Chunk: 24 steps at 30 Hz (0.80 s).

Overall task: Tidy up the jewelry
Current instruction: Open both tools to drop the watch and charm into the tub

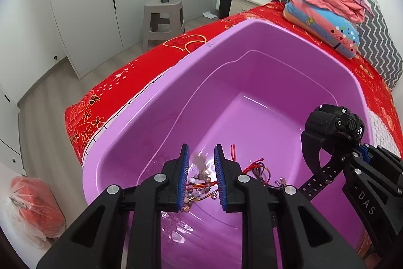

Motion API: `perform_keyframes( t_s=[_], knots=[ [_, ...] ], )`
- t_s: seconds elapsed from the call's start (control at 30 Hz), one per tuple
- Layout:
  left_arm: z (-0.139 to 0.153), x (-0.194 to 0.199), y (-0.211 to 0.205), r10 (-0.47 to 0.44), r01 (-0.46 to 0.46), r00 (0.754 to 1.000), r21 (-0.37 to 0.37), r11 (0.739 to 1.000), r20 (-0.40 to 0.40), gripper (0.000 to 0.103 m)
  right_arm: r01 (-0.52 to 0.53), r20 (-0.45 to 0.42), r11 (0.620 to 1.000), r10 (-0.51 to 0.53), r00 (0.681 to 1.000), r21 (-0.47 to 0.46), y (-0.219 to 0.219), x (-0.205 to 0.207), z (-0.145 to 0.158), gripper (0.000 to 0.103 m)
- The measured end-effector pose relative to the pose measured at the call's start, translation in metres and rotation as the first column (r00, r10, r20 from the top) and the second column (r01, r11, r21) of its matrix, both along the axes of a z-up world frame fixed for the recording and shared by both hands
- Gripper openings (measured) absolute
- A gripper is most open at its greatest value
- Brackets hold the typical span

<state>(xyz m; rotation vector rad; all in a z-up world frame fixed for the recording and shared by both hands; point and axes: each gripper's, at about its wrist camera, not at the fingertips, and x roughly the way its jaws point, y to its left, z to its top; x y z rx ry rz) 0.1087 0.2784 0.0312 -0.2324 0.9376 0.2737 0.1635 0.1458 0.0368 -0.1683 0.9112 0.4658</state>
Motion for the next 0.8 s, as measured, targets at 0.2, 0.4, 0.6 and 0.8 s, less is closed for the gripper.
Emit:
perform_keyframes(
  t_s=[0.2, 0.4, 0.6, 0.8],
  knots=[
    [0.000, 0.003, 0.002, 0.017, -0.016, 0.999, 0.016, 1.000, -0.031, 0.024, -0.009, -0.009, 1.000, 0.009, 1.000, -0.025, 0.005, 0.003, 0.000, 0.028],
    [0.013, -0.009, 0.003, 0.050, -0.051, 0.999, 0.053, 0.997, 0.022, 0.084, -0.006, 0.074, 0.999, 0.009, 0.997, -0.042, 0.002, -0.004, 0.015, 0.063],
    [0.014, -0.013, 0.006, 0.066, -0.066, 0.998, 0.044, 0.997, 0.016, 0.084, -0.001, 0.090, 1.000, 0.003, 0.996, -0.025, -0.006, -0.007, 0.022, 0.063],
    [0.015, -0.018, 0.003, 0.067, -0.067, 0.998, 0.042, 0.997, 0.015, 0.085, 0.007, 0.082, 1.000, -0.007, 0.997, -0.004, -0.013, -0.008, 0.025, 0.063]
  ],
)
